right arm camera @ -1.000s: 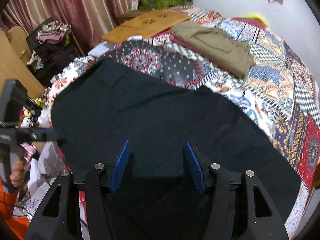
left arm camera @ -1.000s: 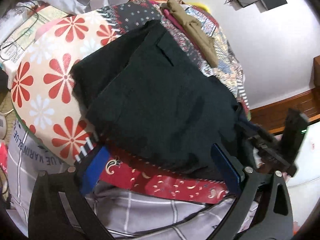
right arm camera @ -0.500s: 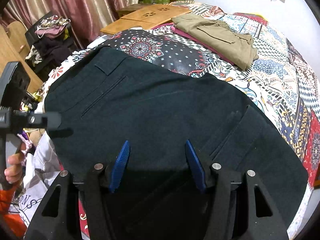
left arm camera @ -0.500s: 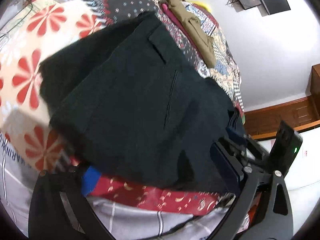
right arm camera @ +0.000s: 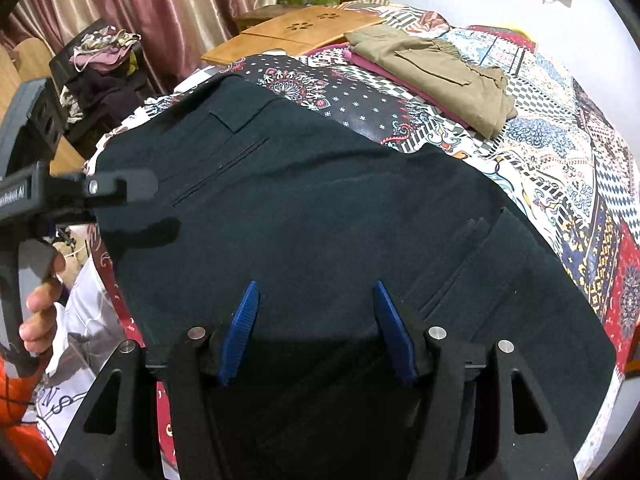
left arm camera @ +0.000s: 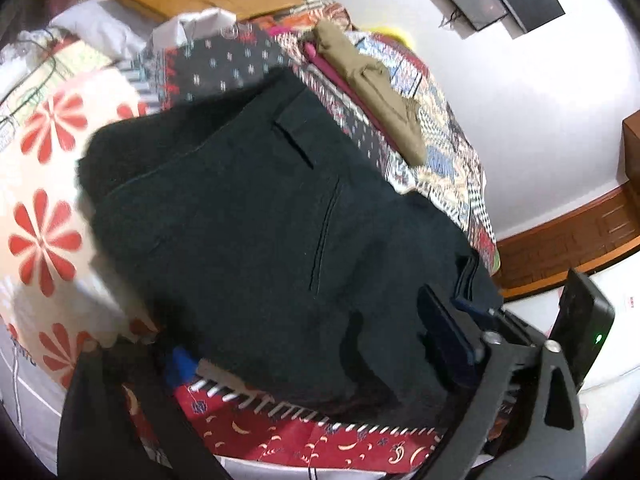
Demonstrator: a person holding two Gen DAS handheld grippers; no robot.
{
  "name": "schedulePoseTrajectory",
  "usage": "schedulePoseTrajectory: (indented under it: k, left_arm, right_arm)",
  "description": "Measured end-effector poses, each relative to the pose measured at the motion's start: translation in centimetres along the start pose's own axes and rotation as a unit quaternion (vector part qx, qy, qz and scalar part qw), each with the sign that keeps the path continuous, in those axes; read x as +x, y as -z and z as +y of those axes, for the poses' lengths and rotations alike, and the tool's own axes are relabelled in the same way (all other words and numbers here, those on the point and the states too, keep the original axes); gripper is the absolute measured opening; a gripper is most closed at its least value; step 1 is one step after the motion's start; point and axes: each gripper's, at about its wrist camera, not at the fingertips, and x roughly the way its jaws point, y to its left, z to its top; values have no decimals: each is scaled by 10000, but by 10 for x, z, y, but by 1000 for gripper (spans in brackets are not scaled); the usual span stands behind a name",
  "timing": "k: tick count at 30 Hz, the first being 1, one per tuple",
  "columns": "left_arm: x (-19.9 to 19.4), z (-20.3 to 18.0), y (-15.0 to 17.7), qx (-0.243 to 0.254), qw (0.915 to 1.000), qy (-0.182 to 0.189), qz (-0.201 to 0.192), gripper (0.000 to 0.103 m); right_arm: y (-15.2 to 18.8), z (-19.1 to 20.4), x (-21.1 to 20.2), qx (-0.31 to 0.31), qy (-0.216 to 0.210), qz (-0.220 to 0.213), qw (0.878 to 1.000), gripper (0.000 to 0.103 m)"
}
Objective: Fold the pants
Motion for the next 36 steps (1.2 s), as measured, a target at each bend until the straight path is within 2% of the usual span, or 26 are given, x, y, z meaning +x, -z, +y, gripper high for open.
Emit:
schedulePoseTrajectory:
  k: [2, 6, 10, 13, 15, 21, 25, 29, 32, 36]
  left_arm:
    - [-3, 1, -4, 44, 10000, -23, -83, 80]
    - [2, 2, -10, 162, 9986, -502, -75, 42]
    - [2, 5, -8, 278, 9966, -765, -157, 29]
    - [-4, -2, -4, 517, 9939, -930, -275, 26]
    - [-8, -11, -4, 696, 9916, -1015, -388, 24]
    - [-21, -39, -4, 1236, 9848, -1030, -658, 21]
    - [-26, -55, -6, 1446, 9821, -936, -769, 18]
    - [-32, -75, -8, 1720, 9784, -792, -829, 16]
    - [-36, -94, -8, 1953, 9747, -667, -855, 15]
    - [-38, -116, -6, 2242, 9688, -580, -884, 14]
  right_arm:
    - [0, 0, 0, 5, 6, -1, 10000, 58]
    - [0, -1, 0, 47, 7, -15, 10000, 58]
    - [0, -4, -5, 167, -125, -40, 9998, 58]
    - [-1, -10, -17, 464, -612, -108, 9970, 58]
    - [-1, -13, -31, 558, -676, -286, 9957, 58]
    - [5, -32, -75, 513, 88, -786, 9955, 58]
    - [17, -59, -71, 742, 418, -648, 9943, 58]
    - [29, -77, -52, 1050, 341, -367, 9932, 58]
    - [37, -78, -35, 1086, 208, -147, 9938, 58]
    - [37, -65, -34, 761, 444, -171, 9960, 58]
